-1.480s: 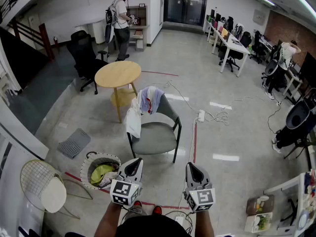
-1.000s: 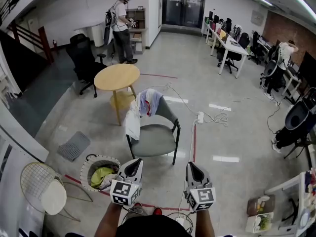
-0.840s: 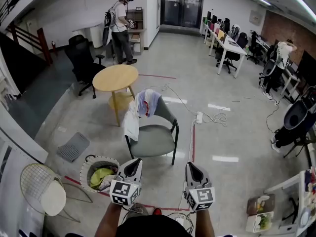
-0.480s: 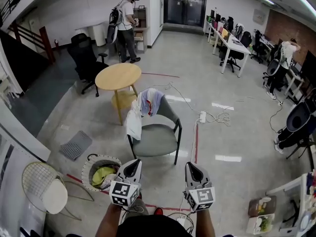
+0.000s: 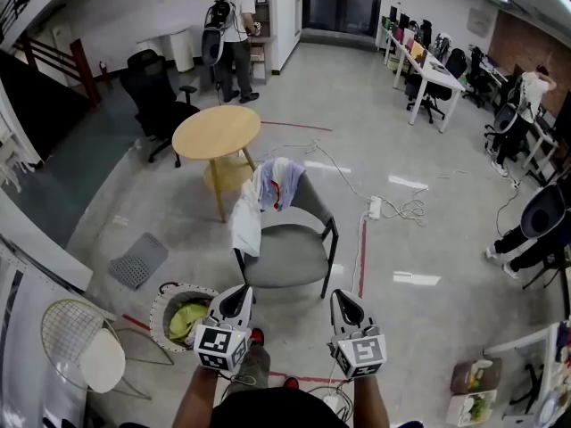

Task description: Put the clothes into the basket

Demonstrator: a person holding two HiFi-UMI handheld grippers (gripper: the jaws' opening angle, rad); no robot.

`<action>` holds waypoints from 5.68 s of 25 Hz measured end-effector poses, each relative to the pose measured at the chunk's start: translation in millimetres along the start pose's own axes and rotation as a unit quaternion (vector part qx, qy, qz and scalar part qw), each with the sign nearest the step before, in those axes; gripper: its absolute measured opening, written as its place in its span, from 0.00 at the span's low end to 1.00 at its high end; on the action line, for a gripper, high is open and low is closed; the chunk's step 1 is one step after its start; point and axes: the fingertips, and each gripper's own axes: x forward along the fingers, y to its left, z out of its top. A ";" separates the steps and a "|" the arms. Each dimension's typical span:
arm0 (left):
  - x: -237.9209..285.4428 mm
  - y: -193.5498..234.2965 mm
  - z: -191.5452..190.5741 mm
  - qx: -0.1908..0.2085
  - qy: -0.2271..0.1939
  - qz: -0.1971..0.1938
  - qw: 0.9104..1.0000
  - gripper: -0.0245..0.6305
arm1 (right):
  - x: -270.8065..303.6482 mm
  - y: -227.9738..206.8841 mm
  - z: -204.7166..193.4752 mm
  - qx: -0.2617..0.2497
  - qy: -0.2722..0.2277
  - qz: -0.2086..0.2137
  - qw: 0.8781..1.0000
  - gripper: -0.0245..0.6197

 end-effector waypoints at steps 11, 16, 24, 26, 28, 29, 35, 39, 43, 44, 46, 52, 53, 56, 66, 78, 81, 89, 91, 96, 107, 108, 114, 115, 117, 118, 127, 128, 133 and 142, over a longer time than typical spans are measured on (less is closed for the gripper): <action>89.6 75.7 31.5 -0.006 0.010 -0.033 0.999 0.05 | 100.6 -19.7 25.3 -0.008 0.012 -0.034 0.999 0.08; 123.4 124.8 33.2 -0.007 0.009 -0.046 0.999 0.05 | 157.8 -9.7 28.8 -0.012 0.016 -0.043 0.999 0.08; 160.8 190.7 41.9 -0.003 -0.003 -0.067 0.998 0.05 | 227.4 6.0 40.0 -0.025 0.018 -0.065 0.997 0.08; 167.7 200.9 42.6 -0.005 -0.005 -0.069 0.998 0.05 | 239.2 8.3 38.9 -0.027 0.020 -0.064 0.997 0.08; 173.6 210.6 42.7 -0.004 -0.005 -0.067 0.998 0.05 | 250.2 9.5 38.6 -0.031 0.022 -0.060 0.997 0.08; 176.2 215.3 42.4 -0.004 -0.007 -0.065 0.998 0.05 | 255.3 9.6 38.9 -0.033 0.023 -0.059 0.997 0.08; 195.9 235.2 42.7 -0.009 -0.007 -0.056 0.998 0.05 | 284.4 9.0 40.1 -0.039 0.023 -0.050 0.998 0.08; 214.3 242.4 48.1 -0.005 -0.016 -0.051 0.999 0.05 | 309.0 -1.5 39.1 -0.046 0.025 -0.035 0.998 0.08; 243.7 255.2 49.9 -0.007 -0.013 -0.036 0.999 0.05 | 346.1 -23.2 39.3 -0.038 0.024 -0.022 0.999 0.08; 252.8 258.9 50.6 -0.009 -0.011 -0.031 0.999 0.05 | 357.1 -29.1 38.9 -0.036 0.026 -0.018 0.999 0.08; 272.8 265.2 51.9 -0.012 -0.006 -0.023 1.000 0.05 | 379.0 -40.7 39.1 -0.031 0.028 -0.007 0.999 0.08; 336.3 275.3 50.5 0.005 0.014 -0.002 1.000 0.05 | 438.2 -83.1 23.7 -0.011 0.041 0.018 0.999 0.08; 346.2 275.7 48.5 0.003 0.014 -0.002 1.000 0.05 | 447.8 -89.5 21.6 -0.004 0.042 0.022 0.999 0.08; 374.9 277.9 36.9 -0.016 0.020 0.001 1.000 0.05 | 473.4 -109.7 8.6 0.014 0.049 0.030 0.998 0.08; 440.7 299.1 -13.1 -0.042 0.089 0.033 0.995 0.05 | 540.0 -151.4 -55.1 0.042 0.097 0.056 0.993 0.08; 488.9 317.4 -62.9 -0.061 0.145 0.047 0.987 0.05 | 620.2 -169.2 -126.7 0.049 0.150 0.089 0.984 0.08; 497.4 319.3 -70.9 -0.065 0.151 0.047 0.985 0.05 | 636.0 -175.4 -150.1 0.066 0.168 0.082 0.980 0.08; 499.9 323.9 -91.0 -0.083 0.175 0.053 0.980 0.05 | 668.9 -193.3 -186.5 0.092 0.197 0.058 0.974 0.40; 501.9 326.8 -92.9 -0.088 0.177 0.056 0.979 0.05 | 679.3 -199.0 -190.7 0.100 0.200 0.048 0.974 0.45; 503.9 330.8 -100.2 -0.093 0.186 0.062 0.976 0.05 | 700.0 -201.5 -207.4 0.114 0.218 0.037 0.969 0.55; 500.3 339.7 -115.3 -0.123 0.201 0.080 0.969 0.05 | 721.4 -196.0 -222.4 0.073 0.237 -0.005 0.969 0.62; 498.9 340.3 -117.0 -0.124 0.202 0.083 0.968 0.05 | 721.2 -195.2 -224.8 0.056 0.244 -0.011 0.968 0.62; 491.6 346.3 -124.0 -0.133 0.206 0.094 0.965 0.05 | 724.0 -200.4 -226.4 0.001 0.264 -0.053 0.963 0.58; 490.2 348.0 -124.9 -0.135 0.206 0.097 0.964 0.05 | 722.6 -201.1 -229.5 -0.002 0.270 -0.054 0.961 0.53; 487.4 350.9 -126.8 -0.142 0.206 0.102 0.963 0.05 | 721.3 -201.2 -231.4 -0.011 0.273 -0.055 0.960 0.49; 486.5 352.0 -127.5 -0.144 0.205 0.103 0.963 0.05 | 721.0 -200.6 -231.2 -0.016 0.273 -0.056 0.960 0.46; 481.9 350.3 -121.1 -0.140 0.197 0.103 0.965 0.05 | 717.6 -205.3 -229.8 0.013 0.282 -0.032 0.959 0.20; 479.9 349.8 -121.0 -0.141 0.197 0.104 0.965 0.05 | 716.5 -205.5 -229.3 0.020 0.281 -0.030 0.959 0.19; 468.1 347.5 -119.4 -0.139 0.195 0.109 0.965 0.05 | 711.6 -209.0 -223.9 0.053 0.270 -0.023 0.961 0.12; 443.5 350.7 -104.8 -0.131 0.171 0.127 0.968 0.05 | 702.9 -209.3 -190.4 0.047 0.228 -0.019 0.972 0.10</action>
